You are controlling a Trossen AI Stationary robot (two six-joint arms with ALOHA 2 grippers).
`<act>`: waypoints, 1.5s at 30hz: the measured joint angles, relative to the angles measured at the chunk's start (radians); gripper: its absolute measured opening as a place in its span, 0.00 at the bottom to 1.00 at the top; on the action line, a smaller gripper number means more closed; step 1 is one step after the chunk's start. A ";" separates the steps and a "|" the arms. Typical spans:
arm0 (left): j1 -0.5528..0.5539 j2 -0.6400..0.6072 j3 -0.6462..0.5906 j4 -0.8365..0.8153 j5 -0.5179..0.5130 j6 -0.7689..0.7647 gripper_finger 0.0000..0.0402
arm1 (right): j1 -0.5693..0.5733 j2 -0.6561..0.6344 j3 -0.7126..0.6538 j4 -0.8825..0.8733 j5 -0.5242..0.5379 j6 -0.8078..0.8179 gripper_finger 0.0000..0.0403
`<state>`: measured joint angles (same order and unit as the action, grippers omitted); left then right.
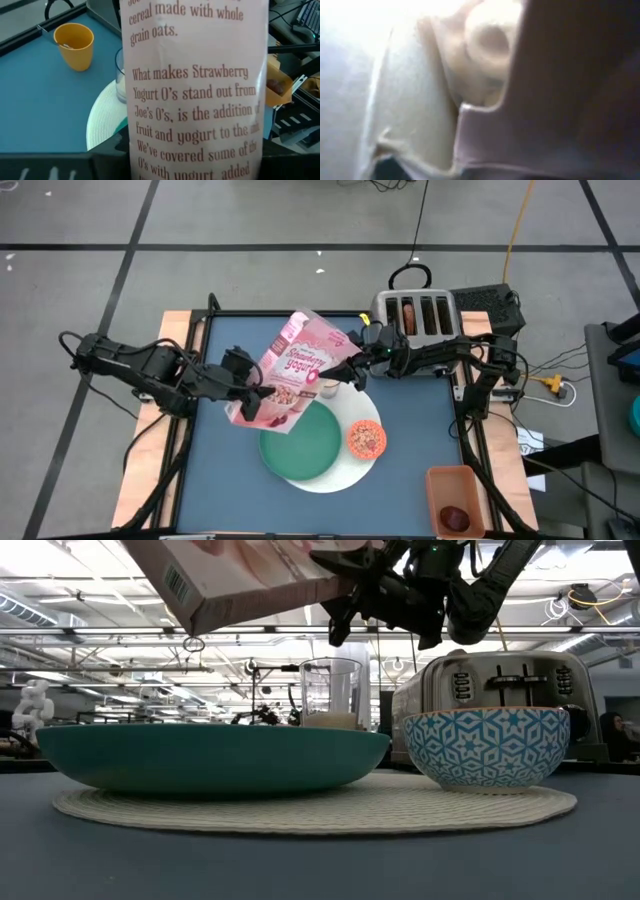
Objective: Arrange a breakfast setting
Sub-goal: Pour the cereal from the cereal box into the orange bowl
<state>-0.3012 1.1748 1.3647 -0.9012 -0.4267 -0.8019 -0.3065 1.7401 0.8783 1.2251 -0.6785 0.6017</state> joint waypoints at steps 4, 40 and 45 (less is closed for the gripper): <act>-0.003 0.000 0.000 0.000 -0.007 0.008 0.45 | 0.000 0.000 0.000 0.000 0.000 -0.019 0.49; -0.177 -0.080 0.000 0.034 -0.473 0.191 0.44 | -0.107 0.001 -0.001 -0.004 -0.219 -0.037 0.70; -0.200 -0.112 0.000 0.011 -0.587 0.267 0.39 | -0.107 0.001 -0.001 -0.003 -0.218 -0.037 0.70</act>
<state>-0.5007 1.0623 1.3643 -0.8899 -1.0141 -0.5351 -0.4133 1.7409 0.8776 1.2217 -0.8967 0.5644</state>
